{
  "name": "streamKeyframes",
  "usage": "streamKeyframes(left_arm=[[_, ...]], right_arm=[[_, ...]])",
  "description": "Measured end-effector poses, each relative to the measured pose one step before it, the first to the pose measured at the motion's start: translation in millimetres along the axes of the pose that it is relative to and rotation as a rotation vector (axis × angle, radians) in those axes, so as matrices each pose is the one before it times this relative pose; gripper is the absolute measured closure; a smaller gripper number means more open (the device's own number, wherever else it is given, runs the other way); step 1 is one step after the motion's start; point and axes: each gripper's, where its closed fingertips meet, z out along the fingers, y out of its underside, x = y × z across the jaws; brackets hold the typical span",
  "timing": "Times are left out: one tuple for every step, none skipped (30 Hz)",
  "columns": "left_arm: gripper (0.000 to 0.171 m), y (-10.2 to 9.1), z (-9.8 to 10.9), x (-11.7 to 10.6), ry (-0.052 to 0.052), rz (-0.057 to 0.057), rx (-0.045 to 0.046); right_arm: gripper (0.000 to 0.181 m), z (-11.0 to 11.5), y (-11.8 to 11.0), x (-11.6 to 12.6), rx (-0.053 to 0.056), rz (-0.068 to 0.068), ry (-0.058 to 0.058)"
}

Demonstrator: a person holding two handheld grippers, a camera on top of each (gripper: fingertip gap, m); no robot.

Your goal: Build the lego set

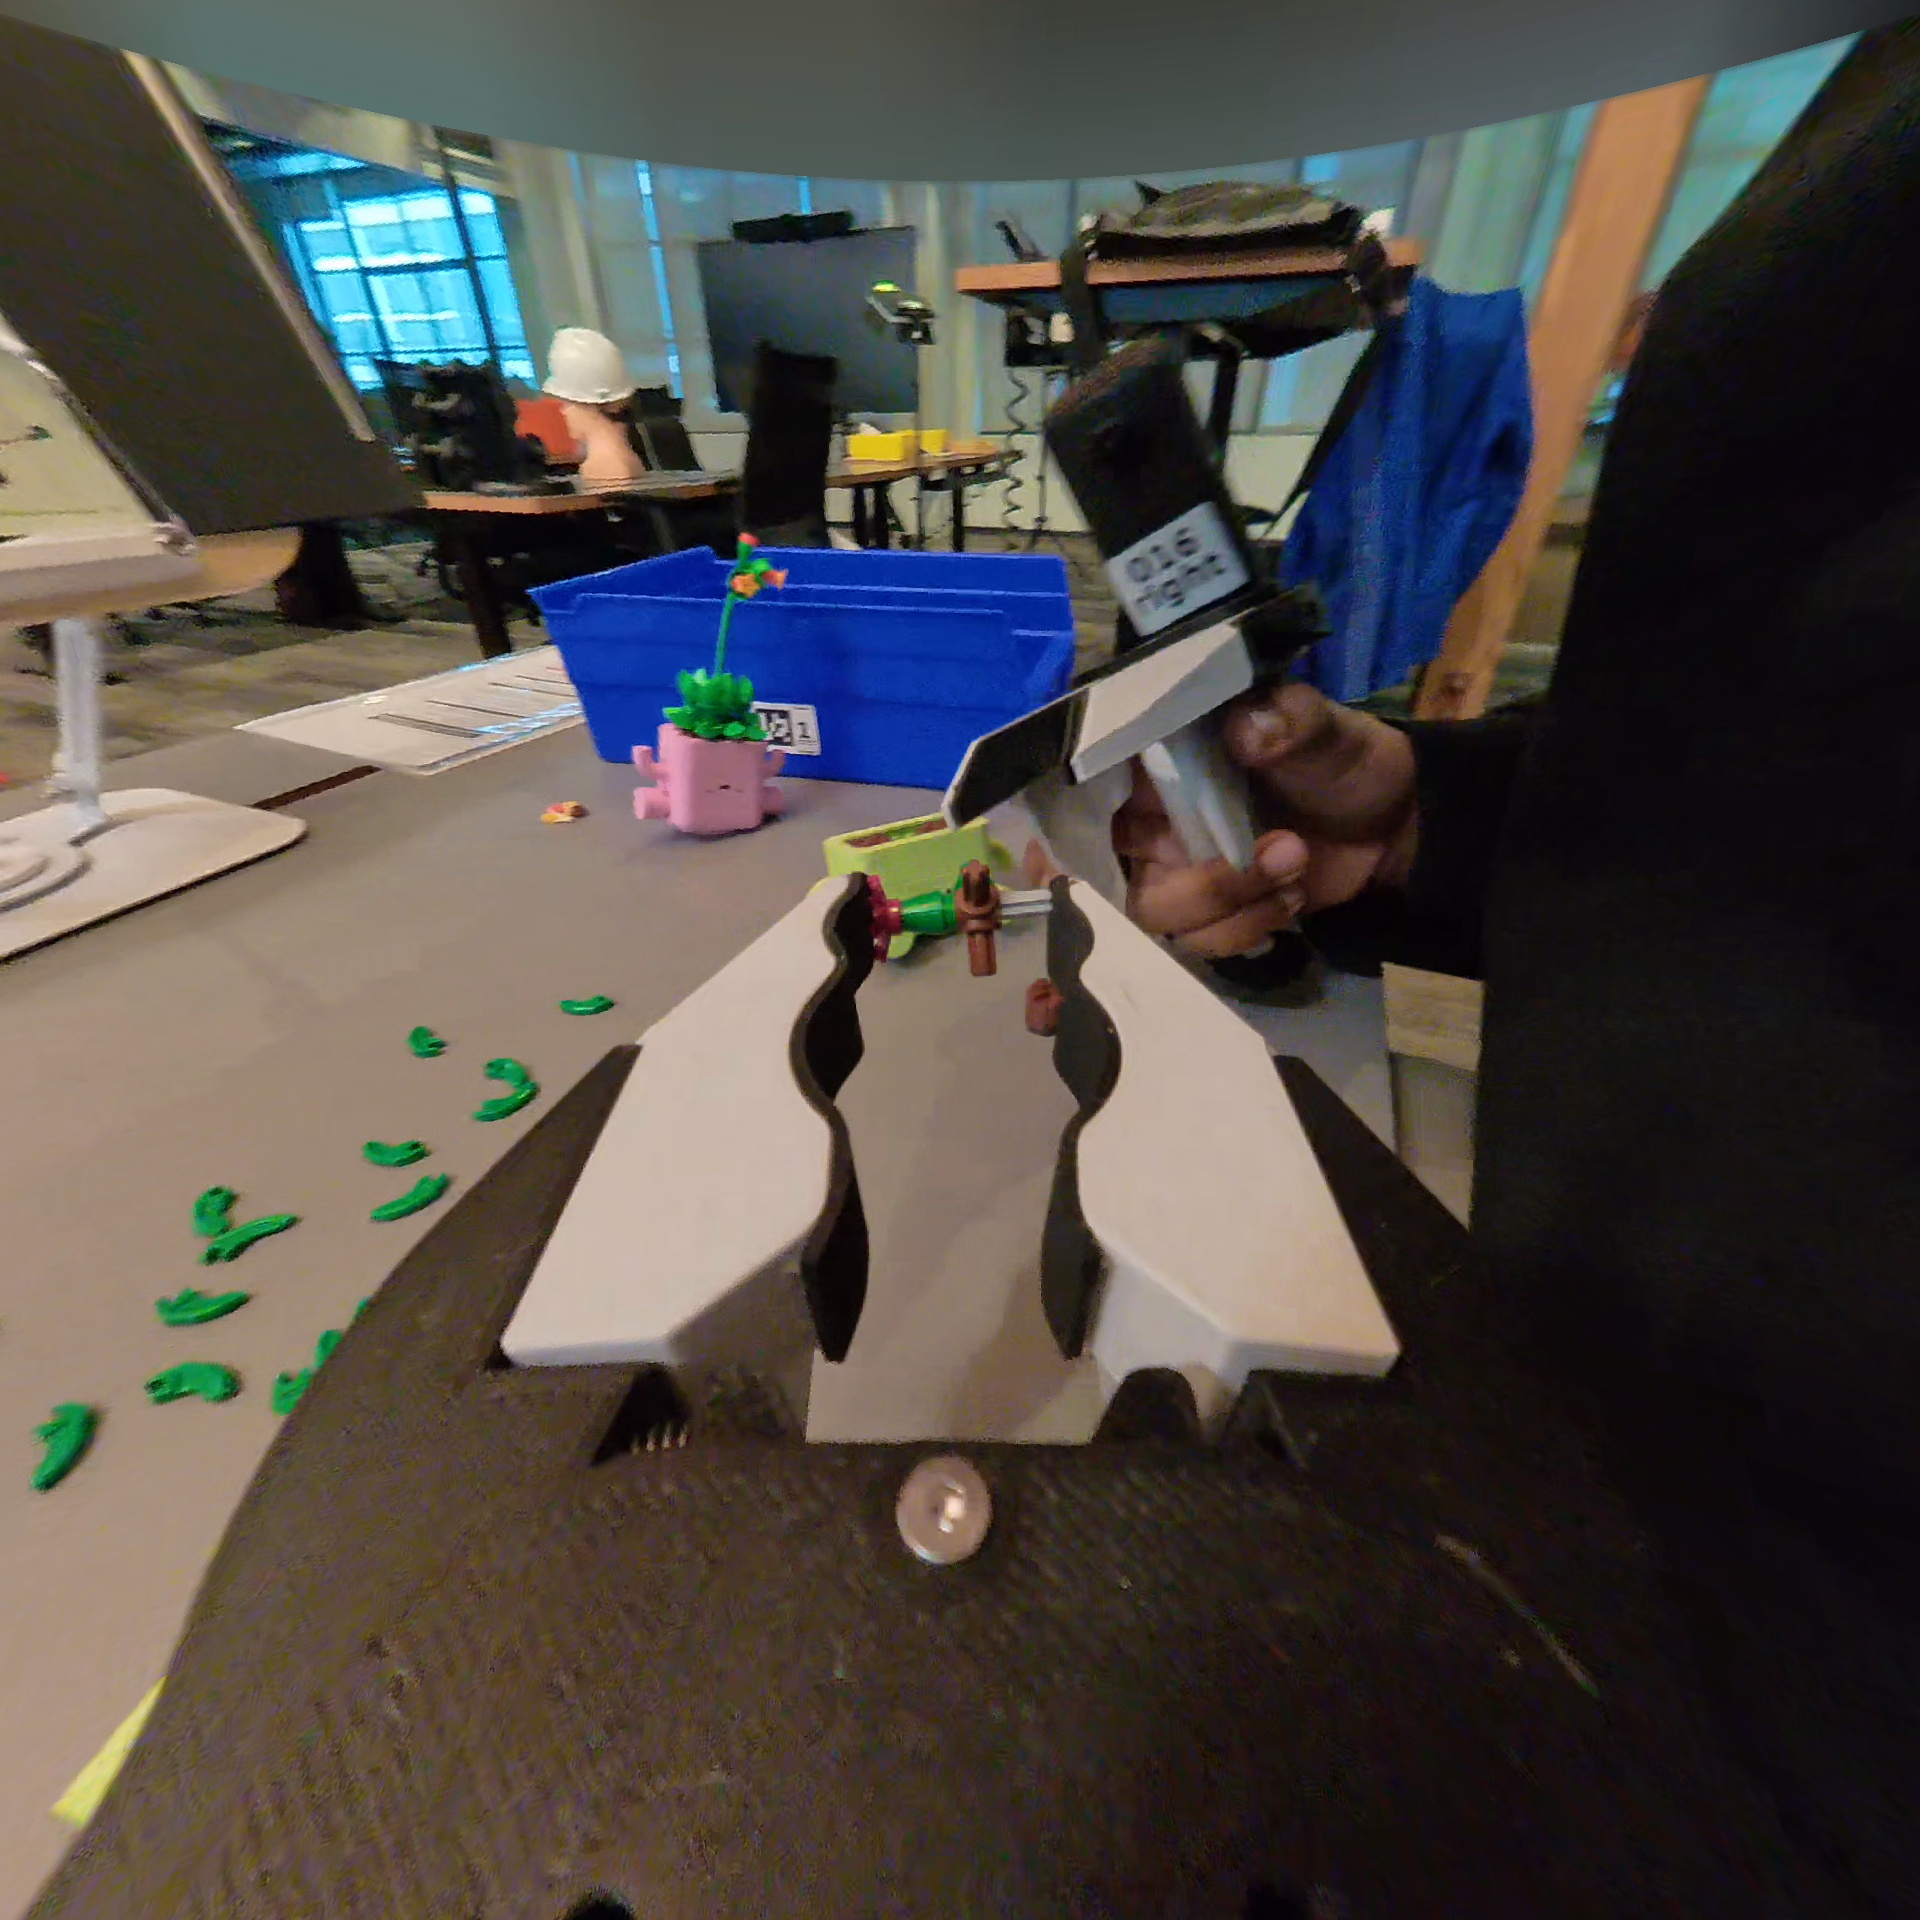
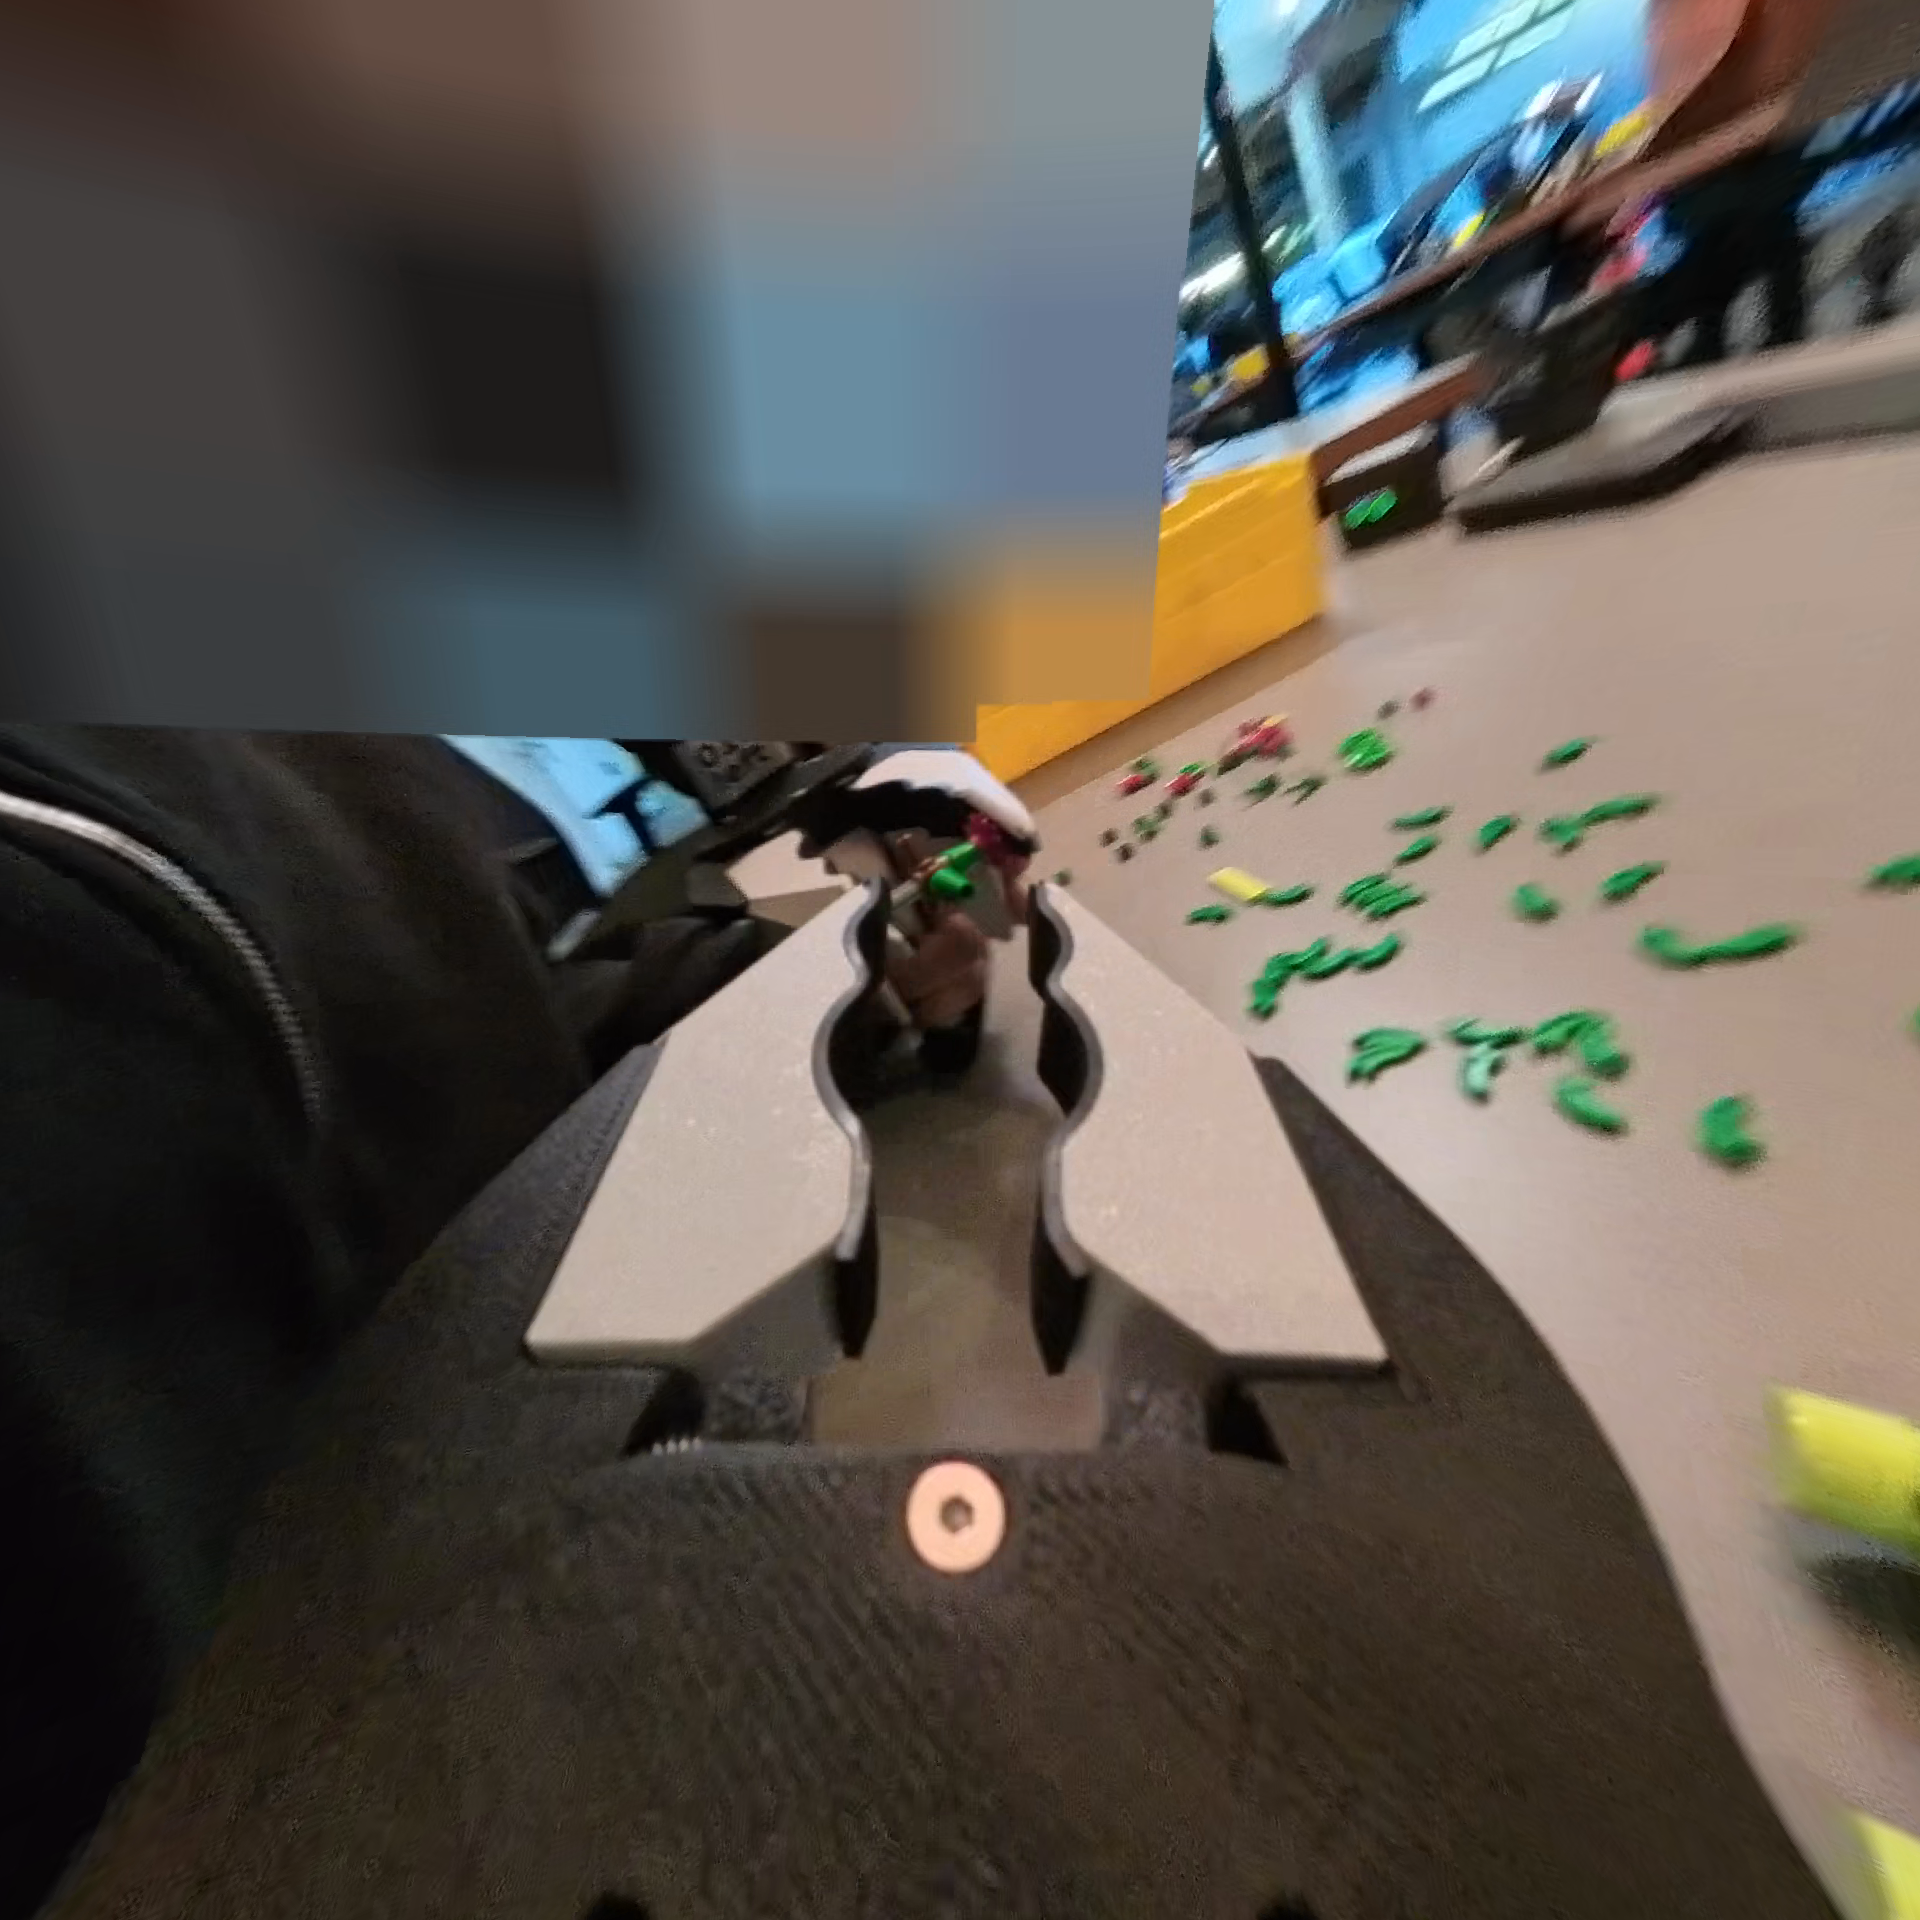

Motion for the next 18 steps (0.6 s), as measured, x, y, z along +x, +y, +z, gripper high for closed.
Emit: streamKeyframes(left_arm=[[0.140, -0.37, 0.08, 2.05, 0.0191, -0.0055, 0.00405], [0.141, -0.02, 0.19, 2.00, 0.0171, -0.0045, 0.00009], [0.141, -0.11, 0.09, 1.50, 0.0113, -0.0031, 0.00144], [0.141, -0.68, -0.01, 0.64, 0.0026, -0.0023, 0.00556], [0.141, -0.72, -0.04, 1.87, 0.0096, -0.0018, 0.00660], [0.141, -0.52, 0.24, 2.26, 0.0131, -0.0061, 0.00507], [0.141, -0.08, 0.55, 1.74, 0.0083, -0.0042, 0.00065], [0.141, 0.44, 0.62, 0.98, 0.0018, 0.0045, -0.00352], [0.141, 0.80, 0.61, 1.69, 0.0059, 0.0081, -0.00682], [0.141, 0.86, 0.67, 1.30, 0.0035, 0.0058, -0.00735], [0.141, 0.65, 0.52, 1.23, 0.0028, 0.0057, -0.00525], [0.141, 0.42, 0.40, 1.42, 0.0055, 0.0029, -0.00371], [0.141, 0.09, 0.19, 1.24, 0.0052, -0.0004, -0.00068], [0.141, -0.24, 0.16, 0.83, 0.0029, 0.0011, 0.00171], [0.141, -0.16, 0.12, 1.05, 0.0042, 0.0005, 0.00116], [0.141, -0.05, 0.30, 1.44, 0.0075, -0.0014, 0.00109], [0.141, -0.12, 0.38, 1.57, 0.0081, -0.0024, 0.00088], [0.141, -0.23, 0.40, 1.55, 0.0073, -0.0023, 0.00235]], right_arm=[[0.156, -1.04, 1.49, -0.03, -0.0100, 0.0590, -0.0263], [0.157, -1.00, 0.84, 1.16, -0.0072, 0.0498, -0.0146], [0.157, -0.15, 0.88, 1.28, -0.0104, 0.0467, -0.0109], [0.157, 0.66, 1.41, -0.45, -0.0142, 0.0472, -0.0197], [0.157, 1.50, 1.51, -1.55, -0.0137, 0.0503, -0.0271], [0.159, 1.83, 1.19, -1.66, -0.0077, 0.0519, -0.0285], [0.161, 1.62, 0.29, -1.62, 0.0013, 0.0496, -0.0297], [0.165, 0.98, -0.16, -1.04, 0.0065, 0.0461, -0.0274], [0.170, 0.41, -0.18, -0.51, 0.0067, 0.0422, -0.0238], [0.172, -0.06, 0.05, -0.27, 0.0041, 0.0381, -0.0209], [0.173, -0.29, 0.76, -0.04, -0.0019, 0.0335, -0.0174], [0.173, -0.26, 1.56, -0.29, -0.0070, 0.0279, -0.0150], [0.173, 0.21, 2.04, -0.33, -0.0101, 0.0222, -0.0105], [0.172, 0.42, 2.56, 0.14, -0.0125, 0.0162, -0.0033], [0.171, 0.71, 2.64, 0.59, -0.0146, 0.0086, 0.0021], [0.170, 0.74, 2.42, 0.33, -0.0137, 0.0044, 0.0029], [0.168, 0.67, 1.63, -0.29, -0.0100, 0.0056, -0.0005], [0.168, 0.66, 1.14, -0.41, -0.0082, 0.0062, -0.0018]])
